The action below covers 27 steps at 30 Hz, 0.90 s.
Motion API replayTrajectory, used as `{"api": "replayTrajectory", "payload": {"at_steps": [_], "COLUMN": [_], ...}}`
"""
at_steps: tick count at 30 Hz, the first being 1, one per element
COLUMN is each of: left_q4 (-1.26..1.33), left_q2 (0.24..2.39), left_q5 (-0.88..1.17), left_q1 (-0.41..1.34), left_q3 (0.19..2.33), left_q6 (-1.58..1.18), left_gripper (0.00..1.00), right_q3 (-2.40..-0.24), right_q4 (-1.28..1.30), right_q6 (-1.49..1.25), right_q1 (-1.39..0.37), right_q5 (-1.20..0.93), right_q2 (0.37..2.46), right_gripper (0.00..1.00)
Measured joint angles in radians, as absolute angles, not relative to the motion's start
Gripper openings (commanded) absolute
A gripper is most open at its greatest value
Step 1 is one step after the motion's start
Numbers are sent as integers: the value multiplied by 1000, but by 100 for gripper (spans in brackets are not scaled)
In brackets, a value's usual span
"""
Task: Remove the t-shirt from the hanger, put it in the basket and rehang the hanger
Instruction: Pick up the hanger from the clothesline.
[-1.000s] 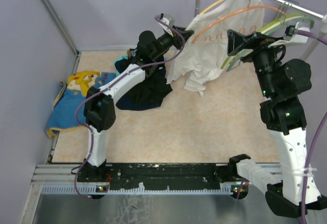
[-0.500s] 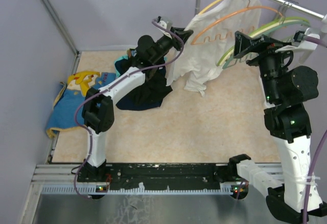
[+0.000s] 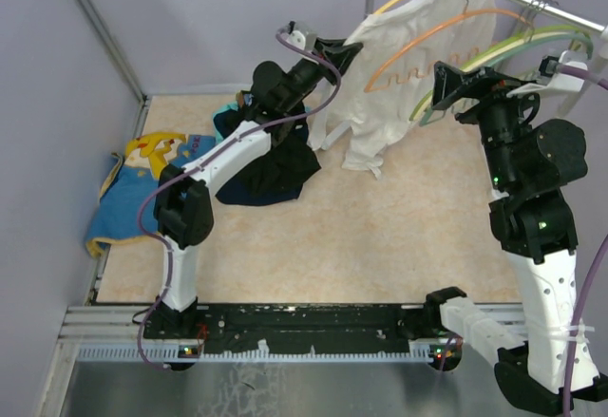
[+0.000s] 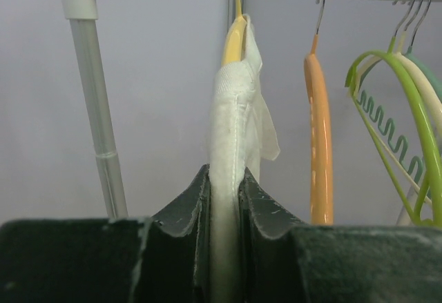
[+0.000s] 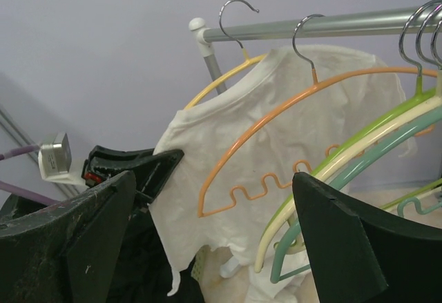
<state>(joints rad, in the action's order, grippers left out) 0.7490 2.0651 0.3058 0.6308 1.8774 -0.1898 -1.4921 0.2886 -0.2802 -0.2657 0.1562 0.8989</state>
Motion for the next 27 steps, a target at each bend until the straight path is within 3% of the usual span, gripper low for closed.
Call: {"api": "replayTrajectory", "payload": {"at_steps": [15, 27], "left_q4": [815, 845], "left_q2": [1877, 1847], "left_q5": [239, 217], "left_q1": [639, 639], "left_q3": [1594, 1607], "left_q6": [-155, -138], "left_gripper": [0, 0], "right_q3": [-1507, -1515], "right_q4": [292, 302], "right_q6": [-282, -284], "right_q1": [-266, -266], "right_q5": [140, 125], "right_q2": [924, 938], "right_gripper": [92, 92]}}
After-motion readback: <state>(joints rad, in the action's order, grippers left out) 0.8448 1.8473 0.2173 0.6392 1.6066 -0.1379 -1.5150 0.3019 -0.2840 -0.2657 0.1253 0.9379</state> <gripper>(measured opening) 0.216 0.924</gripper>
